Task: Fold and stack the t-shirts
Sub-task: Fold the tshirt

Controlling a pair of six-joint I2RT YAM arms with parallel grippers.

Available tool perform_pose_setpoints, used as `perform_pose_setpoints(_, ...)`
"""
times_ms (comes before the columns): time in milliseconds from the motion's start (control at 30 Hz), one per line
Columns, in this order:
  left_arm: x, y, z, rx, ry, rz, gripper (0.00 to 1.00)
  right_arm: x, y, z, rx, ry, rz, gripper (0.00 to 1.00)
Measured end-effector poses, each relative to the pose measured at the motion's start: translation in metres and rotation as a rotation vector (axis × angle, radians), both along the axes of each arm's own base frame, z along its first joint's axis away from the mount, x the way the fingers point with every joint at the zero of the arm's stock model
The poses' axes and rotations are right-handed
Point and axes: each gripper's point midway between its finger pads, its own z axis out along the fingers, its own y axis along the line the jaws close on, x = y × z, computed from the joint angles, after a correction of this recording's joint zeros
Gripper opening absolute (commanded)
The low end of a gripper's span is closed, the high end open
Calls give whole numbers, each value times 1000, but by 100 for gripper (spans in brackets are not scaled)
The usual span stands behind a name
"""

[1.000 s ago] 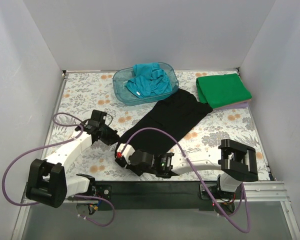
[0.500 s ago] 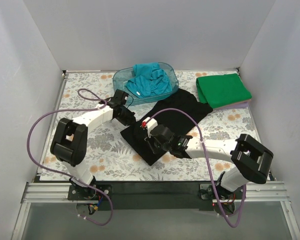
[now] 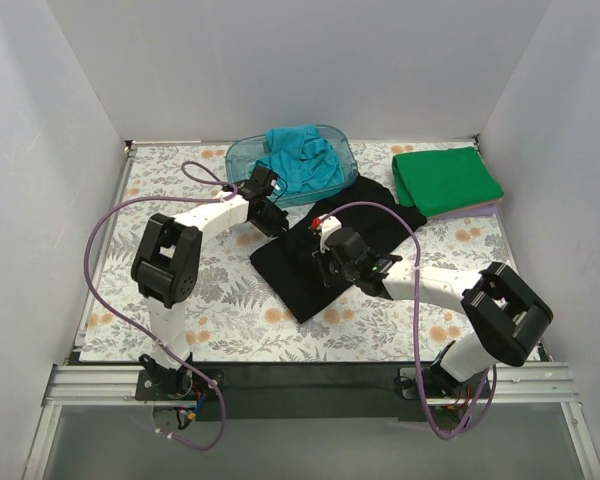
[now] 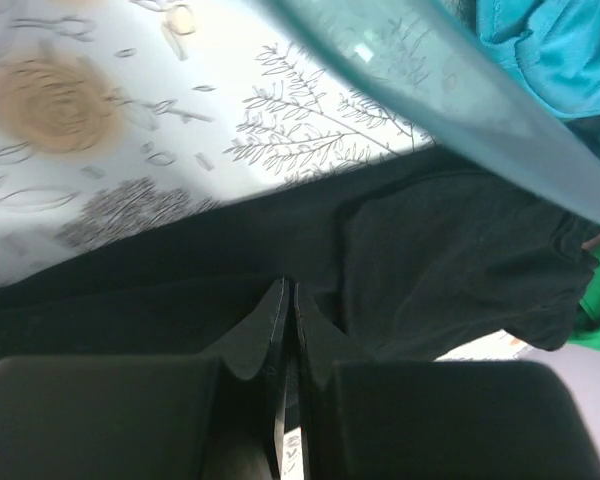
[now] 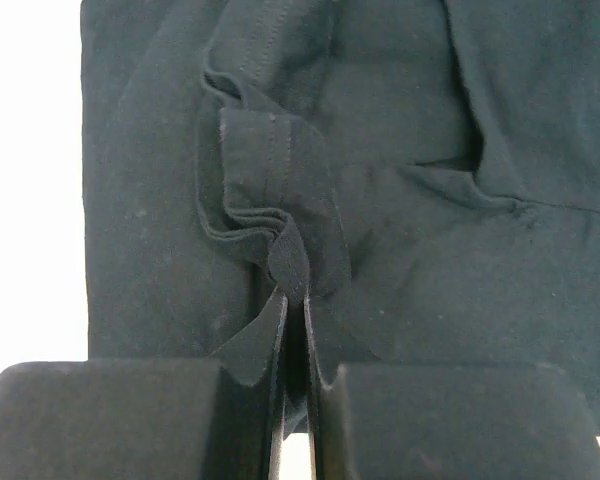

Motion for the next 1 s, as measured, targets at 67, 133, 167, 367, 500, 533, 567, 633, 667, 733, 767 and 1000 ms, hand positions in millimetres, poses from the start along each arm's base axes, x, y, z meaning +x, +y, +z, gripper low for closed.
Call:
perform_pose_setpoints(67,5,-5,-7,3,7,-5,0,3,-4,-2,1,8,-17,1)
perform_pose_setpoints(133,5,-8,-15,12,21,-7,0,6,-8,-3,4,15,-38,2)
perform_pose_setpoints(167,6,-8,-19,19,26,-4,0,9,-11,-4,4,18,-56,3)
perform_pose_setpoints(367,11,-6,-23,37,17,14,26,29,-32,-5,14,29,-160,16)
perform_pose_setpoints(500,17,-9,-18,39,-15,1,84,42,-46,-5,12,26,-240,31)
perform_pose_setpoints(533,19,-10,-16,36,-25,1,86,45,-49,-5,9,23,-266,38)
perform_pose_setpoints(567,21,-11,-15,35,-33,4,87,48,-54,-5,3,18,-297,52)
perform_pose_setpoints(633,21,-12,-11,36,-48,-8,87,51,-62,-7,-11,16,-357,59)
perform_pose_setpoints(667,21,-13,-7,36,-56,-14,87,52,-67,-8,-25,15,-386,66)
perform_pose_setpoints(733,19,-13,2,34,-76,-25,87,52,-77,-9,-53,14,-432,70)
perform_pose_setpoints(767,17,-12,9,30,-93,-28,88,52,-84,-10,-72,16,-463,72)
perform_pose_setpoints(1000,-12,13,55,48,-190,-19,92,48,-91,3,-106,26,-490,88)
